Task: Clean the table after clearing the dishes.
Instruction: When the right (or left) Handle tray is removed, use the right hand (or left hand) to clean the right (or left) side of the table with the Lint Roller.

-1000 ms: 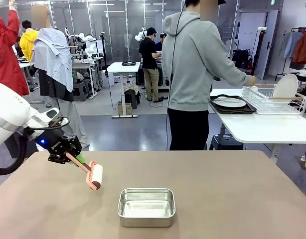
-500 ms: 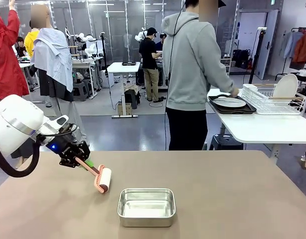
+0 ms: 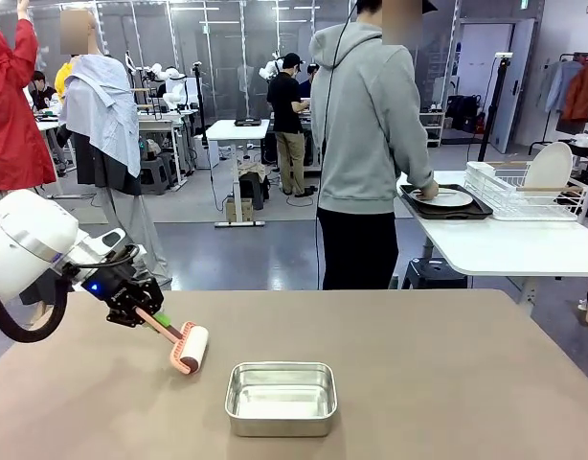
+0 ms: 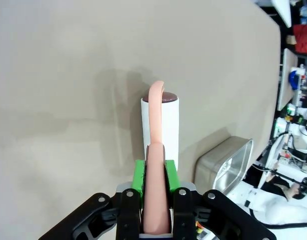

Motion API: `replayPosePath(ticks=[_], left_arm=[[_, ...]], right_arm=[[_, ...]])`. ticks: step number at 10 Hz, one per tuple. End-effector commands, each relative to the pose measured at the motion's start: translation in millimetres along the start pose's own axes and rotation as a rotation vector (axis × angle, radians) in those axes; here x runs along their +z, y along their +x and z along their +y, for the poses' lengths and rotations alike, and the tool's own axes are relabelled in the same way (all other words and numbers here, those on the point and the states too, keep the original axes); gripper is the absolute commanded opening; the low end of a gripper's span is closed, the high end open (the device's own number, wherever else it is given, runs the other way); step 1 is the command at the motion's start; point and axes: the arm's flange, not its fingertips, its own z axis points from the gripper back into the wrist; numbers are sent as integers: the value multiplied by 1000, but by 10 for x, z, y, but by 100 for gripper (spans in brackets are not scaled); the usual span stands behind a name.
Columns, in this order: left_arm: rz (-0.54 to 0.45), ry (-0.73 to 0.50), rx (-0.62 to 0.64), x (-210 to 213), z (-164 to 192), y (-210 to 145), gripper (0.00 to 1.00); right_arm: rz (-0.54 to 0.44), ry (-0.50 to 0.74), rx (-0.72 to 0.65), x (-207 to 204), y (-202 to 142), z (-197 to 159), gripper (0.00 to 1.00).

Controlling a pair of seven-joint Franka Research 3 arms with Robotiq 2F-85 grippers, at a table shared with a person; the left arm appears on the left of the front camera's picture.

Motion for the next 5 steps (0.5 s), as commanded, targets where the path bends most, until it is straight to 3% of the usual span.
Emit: replayPosePath(ticks=[1,3,5], left_arm=[[-12,184,-9,-2,486,-95,21],[-37,249,-1,360,740,-211,21],[-27,403,55,797,1027,-284,21]], right_arm=[[9,-1,-4,-9,-32,44,81],[9,-1,-4,-9,-32,44,81],[9,-1,-4,-9,-32,44,81]])
